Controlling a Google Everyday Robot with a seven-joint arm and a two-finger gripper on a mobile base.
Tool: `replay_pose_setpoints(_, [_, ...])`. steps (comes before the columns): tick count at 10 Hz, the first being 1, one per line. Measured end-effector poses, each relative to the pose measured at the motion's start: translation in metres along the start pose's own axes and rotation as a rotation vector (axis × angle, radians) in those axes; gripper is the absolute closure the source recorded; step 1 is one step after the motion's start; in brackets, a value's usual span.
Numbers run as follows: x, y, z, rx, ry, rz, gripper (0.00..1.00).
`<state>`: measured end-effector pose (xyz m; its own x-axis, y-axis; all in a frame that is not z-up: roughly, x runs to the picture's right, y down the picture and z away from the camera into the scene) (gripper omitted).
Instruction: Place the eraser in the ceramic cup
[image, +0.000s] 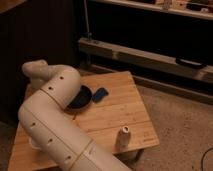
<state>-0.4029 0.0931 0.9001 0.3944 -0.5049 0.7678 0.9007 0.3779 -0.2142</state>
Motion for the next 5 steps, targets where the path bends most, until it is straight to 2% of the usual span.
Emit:
replay_pose_setpoints(1, [-0.001,0.001,-0.008,0.087,0.024,-0.040,0.84])
replay_pose_setpoints(2, [-0.005,0.009,-0.019,0.191,0.043,-0.083,0.84])
replay_pose_setpoints(3, [-0.006,0.021,-0.035,0.347,0.069,-0.133,0.84])
replay_pose_setpoints(5, [-0.009,0.037,-0.051,0.575,0.087,-0.210,0.84])
